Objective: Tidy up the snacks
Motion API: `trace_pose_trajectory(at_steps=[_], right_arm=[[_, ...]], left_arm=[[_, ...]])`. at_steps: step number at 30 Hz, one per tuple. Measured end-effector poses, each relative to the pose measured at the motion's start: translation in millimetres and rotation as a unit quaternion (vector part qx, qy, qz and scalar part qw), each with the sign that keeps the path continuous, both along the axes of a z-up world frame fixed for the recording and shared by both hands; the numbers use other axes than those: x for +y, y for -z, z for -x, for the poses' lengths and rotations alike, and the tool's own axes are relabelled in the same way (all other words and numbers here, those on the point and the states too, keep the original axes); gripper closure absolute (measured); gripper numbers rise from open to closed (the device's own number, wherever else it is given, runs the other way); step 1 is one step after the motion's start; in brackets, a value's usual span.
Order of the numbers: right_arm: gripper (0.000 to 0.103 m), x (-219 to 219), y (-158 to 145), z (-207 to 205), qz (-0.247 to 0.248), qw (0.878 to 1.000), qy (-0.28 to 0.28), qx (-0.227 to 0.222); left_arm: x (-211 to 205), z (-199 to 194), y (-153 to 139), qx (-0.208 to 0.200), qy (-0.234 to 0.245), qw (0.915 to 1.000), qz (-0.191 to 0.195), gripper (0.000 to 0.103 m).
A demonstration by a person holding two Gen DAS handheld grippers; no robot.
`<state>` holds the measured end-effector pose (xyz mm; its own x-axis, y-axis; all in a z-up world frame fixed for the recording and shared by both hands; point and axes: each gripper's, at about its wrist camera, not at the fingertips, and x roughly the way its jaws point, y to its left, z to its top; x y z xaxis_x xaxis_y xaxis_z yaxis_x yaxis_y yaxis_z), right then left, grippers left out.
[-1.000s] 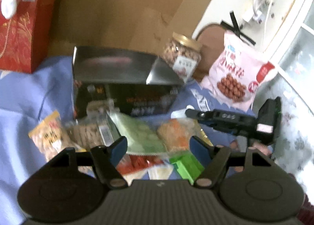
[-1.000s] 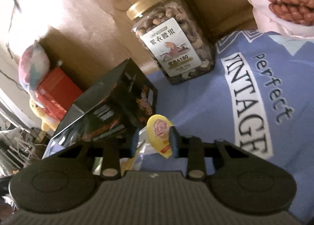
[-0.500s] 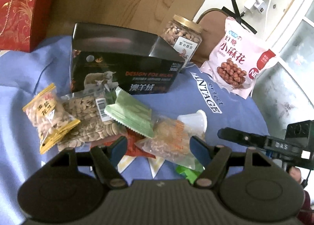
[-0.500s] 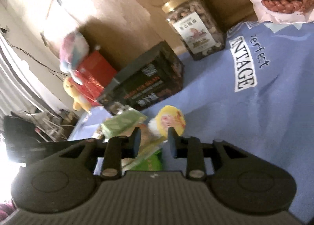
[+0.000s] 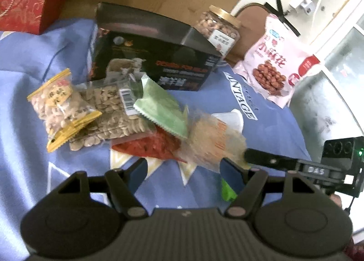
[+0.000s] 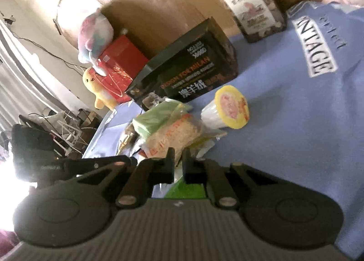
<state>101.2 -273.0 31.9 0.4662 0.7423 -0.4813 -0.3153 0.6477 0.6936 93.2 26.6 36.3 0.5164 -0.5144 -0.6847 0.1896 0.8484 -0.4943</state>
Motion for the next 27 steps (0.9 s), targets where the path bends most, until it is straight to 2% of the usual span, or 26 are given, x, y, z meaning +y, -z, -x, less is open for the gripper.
trace_pose_trajectory(at_steps=[3, 6, 8, 9, 10, 11, 12, 13, 16, 19, 21, 23, 24, 25, 27], right_arm=[[0.101, -23.8, -10.3, 17.7, 0.009, 1.0, 0.003, -0.019], [0.1, -47.0, -17.4, 34.6, 0.044, 0.998, 0.032, -0.039], [0.093, -58.6, -17.4, 41.8, 0.073, 0.994, 0.062, -0.044], [0.087, -62.1, -16.3, 43.9, 0.077, 0.994, 0.068, -0.043], [0.07, -64.7, -14.4, 45.1, 0.071, 0.994, 0.066, -0.039], [0.06, -64.8, -12.8, 46.3, 0.063, 0.995, 0.061, -0.037], [0.043, -61.2, -12.7, 48.3, 0.063, 0.996, 0.056, -0.042], [0.036, -55.6, -13.9, 50.7, 0.072, 0.995, 0.048, -0.054], [0.034, -27.5, -22.1, 54.2, 0.117, 0.988, -0.002, -0.102], [0.027, 5.6, -23.8, 50.8, 0.158, 0.977, -0.052, -0.133], [0.027, 23.4, -19.1, 44.8, 0.185, 0.97, -0.074, -0.14], [0.027, 38.1, -11.2, 38.8, 0.206, 0.964, -0.091, -0.139], [0.029, 44.3, -8.2, 37.0, 0.218, 0.961, -0.094, -0.141], [0.038, 48.6, -5.8, 35.4, 0.229, 0.958, -0.094, -0.143], [0.044, 53.3, -4.7, 33.1, 0.243, 0.955, -0.091, -0.145]], left_arm=[[-12.5, 0.6, -1.4, -0.003, 0.026, 0.9996, 0.003, 0.031], [-32.7, 0.5, -3.8, -0.008, 0.06, 0.9981, -0.004, 0.027], [-49.1, -1.2, -4.3, -0.009, 0.08, 0.9966, -0.015, 0.027], [-54.9, -2.9, -4.0, -0.009, 0.086, 0.996, -0.022, 0.027], [-60.8, -4.5, -3.8, -0.009, 0.086, 0.9957, -0.032, 0.027], [-64.8, -6.8, -3.9, -0.009, 0.082, 0.9957, -0.042, 0.027], [-65.8, -9.1, -4.5, -0.01, 0.075, 0.996, -0.048, 0.027], [-65.1, -10.9, -5.5, -0.01, 0.07, 0.9964, -0.048, 0.027], [-60.8, -15.5, -8.8, -0.008, 0.054, 0.9975, -0.046, 0.01], [-58.9, -20.4, -5.8, 0.002, 0.054, 0.9972, -0.051, 0.009], [-62.3, -21.6, -2.3, 0.009, 0.066, 0.9967, -0.046, 0.015], [-69.2, -22.6, 4.3, 0.026, 0.095, 0.9947, -0.031, 0.037], [-70.7, -21.7, 7.1, 0.023, 0.097, 0.9947, -0.025, 0.037], [-72.6, -19.3, 7.7, 0.014, 0.099, 0.9946, -0.029, 0.039], [-74.2, -14.3, 6.7, 0.003, 0.102, 0.9942, -0.035, 0.044]])
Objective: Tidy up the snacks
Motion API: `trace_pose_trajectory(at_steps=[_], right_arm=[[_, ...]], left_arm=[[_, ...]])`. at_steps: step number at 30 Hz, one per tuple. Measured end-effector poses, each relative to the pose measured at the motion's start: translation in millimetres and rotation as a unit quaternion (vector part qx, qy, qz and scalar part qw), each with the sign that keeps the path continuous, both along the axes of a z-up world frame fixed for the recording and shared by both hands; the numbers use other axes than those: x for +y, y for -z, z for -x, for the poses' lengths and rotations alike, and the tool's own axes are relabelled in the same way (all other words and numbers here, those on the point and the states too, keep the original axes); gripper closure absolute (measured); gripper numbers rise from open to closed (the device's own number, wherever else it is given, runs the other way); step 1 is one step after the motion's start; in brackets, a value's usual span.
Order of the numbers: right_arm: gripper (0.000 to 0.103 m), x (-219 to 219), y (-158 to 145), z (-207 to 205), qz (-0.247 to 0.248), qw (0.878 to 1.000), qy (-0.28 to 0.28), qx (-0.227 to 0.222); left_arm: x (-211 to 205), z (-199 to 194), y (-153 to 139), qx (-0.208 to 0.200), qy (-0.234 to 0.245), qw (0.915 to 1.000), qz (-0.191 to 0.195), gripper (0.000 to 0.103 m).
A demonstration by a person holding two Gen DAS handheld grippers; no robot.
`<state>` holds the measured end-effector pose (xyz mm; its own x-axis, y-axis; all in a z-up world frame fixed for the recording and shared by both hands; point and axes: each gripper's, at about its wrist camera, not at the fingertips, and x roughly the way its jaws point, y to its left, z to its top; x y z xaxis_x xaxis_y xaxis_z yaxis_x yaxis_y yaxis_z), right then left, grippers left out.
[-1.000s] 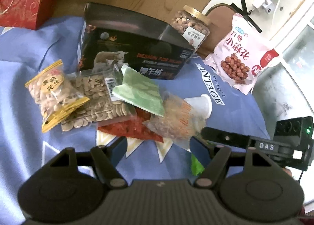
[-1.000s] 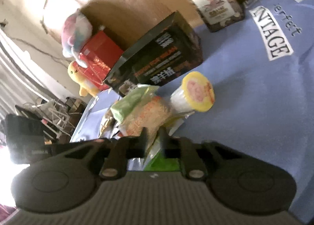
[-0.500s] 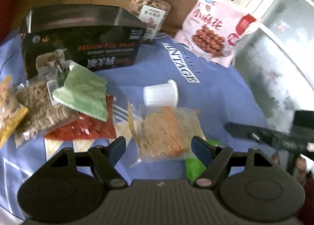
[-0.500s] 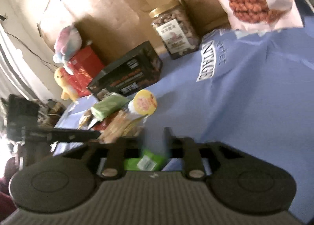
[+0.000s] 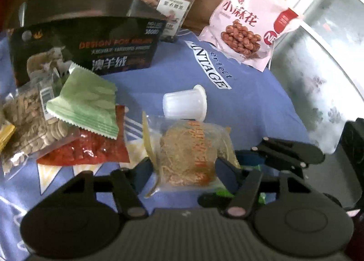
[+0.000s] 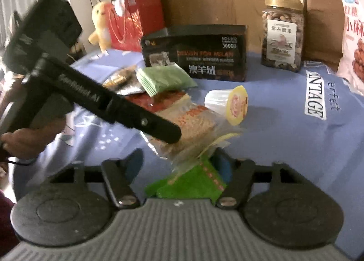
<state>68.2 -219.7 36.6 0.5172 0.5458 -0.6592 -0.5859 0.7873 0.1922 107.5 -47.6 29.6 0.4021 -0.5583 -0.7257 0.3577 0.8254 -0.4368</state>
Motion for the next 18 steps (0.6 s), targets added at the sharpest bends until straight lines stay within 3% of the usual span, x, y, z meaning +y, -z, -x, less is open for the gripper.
trace_pose_trajectory(at_steps=[1, 6, 10, 15, 18], right_arm=[[0.048, 0.4, -1.4, 0.5, 0.003, 1.0, 0.0, -0.003], [0.051, 6.0, -14.3, 10.8, 0.001, 1.0, -0.013, -0.025], [0.051, 15.5, -37.4, 10.7, -0.005, 0.997, -0.023, -0.067], [0.051, 32.2, -66.9, -28.8, -0.022, 0.991, -0.02, -0.127], [0.051, 44.1, -74.3, -73.8, -0.034, 0.991, -0.007, -0.131]], left_arm=[[1.1, 2.0, -0.8, 0.001, 0.0, 1.0, 0.004, 0.046], [16.2, 14.6, -12.7, -0.005, -0.004, 0.9995, 0.029, 0.048], [26.0, 19.7, -42.2, -0.049, -0.018, 0.998, 0.035, 0.048], [41.7, -11.2, -86.5, -0.108, -0.056, 0.9921, 0.031, 0.046], [50.6, -52.0, -97.0, -0.116, -0.086, 0.989, 0.029, 0.046]])
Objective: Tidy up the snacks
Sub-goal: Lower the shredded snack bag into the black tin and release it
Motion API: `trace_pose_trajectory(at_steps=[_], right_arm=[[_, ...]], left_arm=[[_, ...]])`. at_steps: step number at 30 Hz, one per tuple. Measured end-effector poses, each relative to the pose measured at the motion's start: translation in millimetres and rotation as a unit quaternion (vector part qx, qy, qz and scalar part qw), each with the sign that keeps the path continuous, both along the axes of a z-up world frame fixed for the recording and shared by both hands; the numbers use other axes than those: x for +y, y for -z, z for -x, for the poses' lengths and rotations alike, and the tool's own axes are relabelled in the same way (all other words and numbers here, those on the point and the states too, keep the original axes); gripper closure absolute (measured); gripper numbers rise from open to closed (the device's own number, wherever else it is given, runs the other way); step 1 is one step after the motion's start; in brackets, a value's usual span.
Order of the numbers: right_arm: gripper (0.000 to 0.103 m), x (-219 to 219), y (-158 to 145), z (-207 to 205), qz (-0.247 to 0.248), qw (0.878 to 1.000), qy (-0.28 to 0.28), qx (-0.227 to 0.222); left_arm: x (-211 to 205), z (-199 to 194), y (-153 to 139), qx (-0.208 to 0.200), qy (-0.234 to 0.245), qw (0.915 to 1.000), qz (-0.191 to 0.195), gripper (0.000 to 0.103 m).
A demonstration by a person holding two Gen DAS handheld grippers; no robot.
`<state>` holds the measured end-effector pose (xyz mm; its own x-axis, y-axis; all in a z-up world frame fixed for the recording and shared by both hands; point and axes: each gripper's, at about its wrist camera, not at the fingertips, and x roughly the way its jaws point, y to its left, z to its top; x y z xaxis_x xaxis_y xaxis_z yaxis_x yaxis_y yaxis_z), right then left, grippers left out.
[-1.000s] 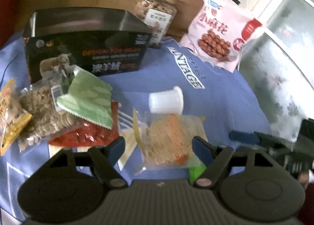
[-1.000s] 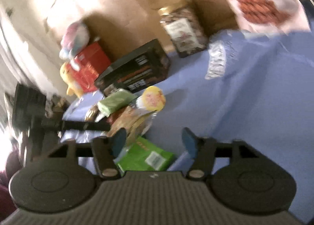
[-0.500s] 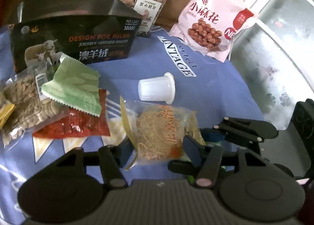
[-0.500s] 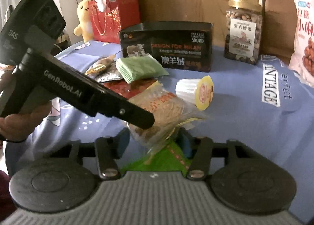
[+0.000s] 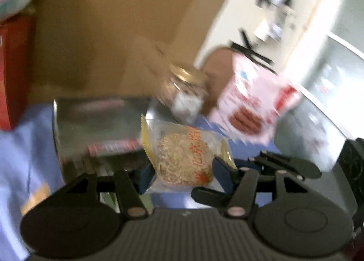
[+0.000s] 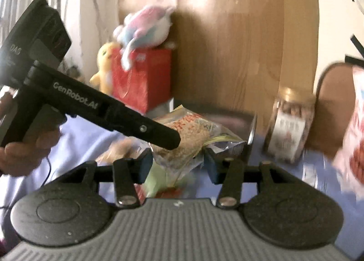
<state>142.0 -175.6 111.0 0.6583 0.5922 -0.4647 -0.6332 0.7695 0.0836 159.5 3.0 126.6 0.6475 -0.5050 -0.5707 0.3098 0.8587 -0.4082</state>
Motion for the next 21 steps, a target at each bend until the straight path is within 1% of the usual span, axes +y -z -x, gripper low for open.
trace_pose_trajectory(at_steps=[3, 5, 9, 10, 11, 12, 14, 16, 18, 21], right_arm=[[0.051, 9.7, 3.7, -51.4, -0.007, 1.0, 0.004, 0.028], [0.051, 16.0, 10.1, -78.8, -0.003, 0.999, 0.008, 0.052], [0.048, 28.8, 25.2, -102.9, 0.026, 0.997, 0.027, 0.071], [0.047, 30.4, 28.3, -105.5, 0.033, 0.996, 0.038, 0.073], [0.044, 30.8, 30.5, -106.3, 0.038, 0.995, 0.045, 0.077], [0.04, 29.2, 32.7, -105.7, 0.038, 0.995, 0.05, 0.078], [0.038, 23.6, 31.5, -97.5, 0.033, 0.995, 0.056, 0.069], [0.035, 16.4, 25.8, -85.6, 0.028, 0.996, 0.062, 0.056], [0.035, 3.2, 18.3, -69.9, 0.015, 0.997, 0.063, 0.047], [0.036, -22.0, 11.7, -36.7, -0.018, 0.997, 0.041, 0.062]], left_arm=[[4.8, -44.7, 4.4, 0.012, -0.03, 0.9995, -0.007, 0.047], [4.4, -68.2, 14.0, 0.022, -0.043, 0.9987, -0.018, 0.048], [5.2, -94.9, 41.6, 0.047, -0.055, 0.9971, -0.023, 0.047], [4.7, -98.9, 47.1, 0.053, -0.056, 0.9968, -0.022, 0.045], [7.0, -99.9, 53.2, 0.06, -0.057, 0.9963, -0.02, 0.04], [8.8, -99.6, 55.7, 0.063, -0.058, 0.9962, -0.017, 0.038], [9.8, -95.1, 54.1, 0.059, -0.056, 0.9966, -0.012, 0.034], [15.0, -83.1, 44.0, 0.044, -0.054, 0.9975, -0.009, 0.03], [25.1, -64.8, 30.5, 0.029, -0.053, 0.9982, 0.003, 0.03], [37.0, -21.1, 20.7, 0.024, -0.041, 0.9986, 0.023, 0.03]])
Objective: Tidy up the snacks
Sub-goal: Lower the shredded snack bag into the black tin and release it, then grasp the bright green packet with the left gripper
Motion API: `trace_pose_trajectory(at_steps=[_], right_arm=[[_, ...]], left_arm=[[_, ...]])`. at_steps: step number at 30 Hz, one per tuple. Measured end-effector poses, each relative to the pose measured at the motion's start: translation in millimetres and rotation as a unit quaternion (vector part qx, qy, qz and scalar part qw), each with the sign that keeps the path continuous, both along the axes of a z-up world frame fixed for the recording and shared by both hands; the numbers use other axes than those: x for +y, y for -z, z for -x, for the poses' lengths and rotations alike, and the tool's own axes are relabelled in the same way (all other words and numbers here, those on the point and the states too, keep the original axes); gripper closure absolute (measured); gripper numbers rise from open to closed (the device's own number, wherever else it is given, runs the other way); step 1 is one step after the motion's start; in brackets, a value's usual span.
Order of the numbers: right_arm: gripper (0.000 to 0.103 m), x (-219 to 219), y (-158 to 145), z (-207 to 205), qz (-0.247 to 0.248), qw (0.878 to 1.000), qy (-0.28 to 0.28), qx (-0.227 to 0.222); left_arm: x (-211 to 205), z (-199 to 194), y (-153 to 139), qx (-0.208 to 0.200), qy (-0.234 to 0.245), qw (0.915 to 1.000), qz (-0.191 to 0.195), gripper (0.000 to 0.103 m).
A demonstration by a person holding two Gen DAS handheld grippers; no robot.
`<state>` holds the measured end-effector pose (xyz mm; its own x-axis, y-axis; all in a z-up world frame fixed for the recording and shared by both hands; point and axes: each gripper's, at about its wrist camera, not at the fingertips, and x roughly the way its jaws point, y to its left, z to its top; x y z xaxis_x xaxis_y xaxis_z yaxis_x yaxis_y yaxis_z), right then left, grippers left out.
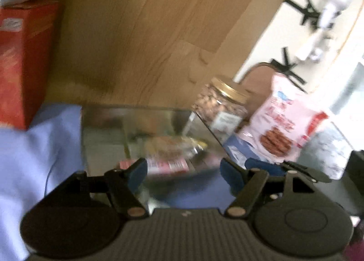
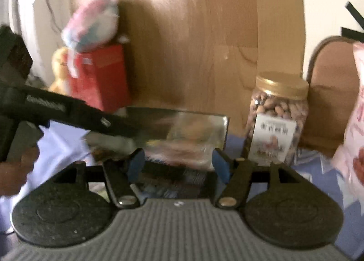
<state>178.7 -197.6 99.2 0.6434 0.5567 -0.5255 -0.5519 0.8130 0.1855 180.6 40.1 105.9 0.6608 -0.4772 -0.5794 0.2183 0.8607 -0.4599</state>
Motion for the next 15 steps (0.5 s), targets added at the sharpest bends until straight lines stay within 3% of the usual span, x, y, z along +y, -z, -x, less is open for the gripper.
trace_pose_trajectory(at_steps=[4, 7, 10, 15], right_arm=[[0.036, -40.3, 15.5, 57.4, -0.034, 0.998, -0.028, 0.044], [0.035, -66.9, 29.3, 103.7, -0.029, 0.998, -0.009, 0.061], [0.034, -83.0, 38.7, 141.7, -0.025, 0.997, 0.017, 0.075], [0.028, -75.6, 50.7, 179.7, 0.029, 0.998, 0.021, 0.057]], left_arm=[[-8.6, 66.1, 8.5, 0.004, 0.062, 0.998, 0.008, 0.03], [-32.9, 96.5, 25.8, 0.032, 0.119, 0.9924, 0.006, 0.03], [-64.3, 109.1, 44.9, 0.061, 0.173, 0.9829, 0.009, 0.03], [-103.0, 105.8, 65.6, 0.096, 0.196, 0.9758, 0.001, 0.03]])
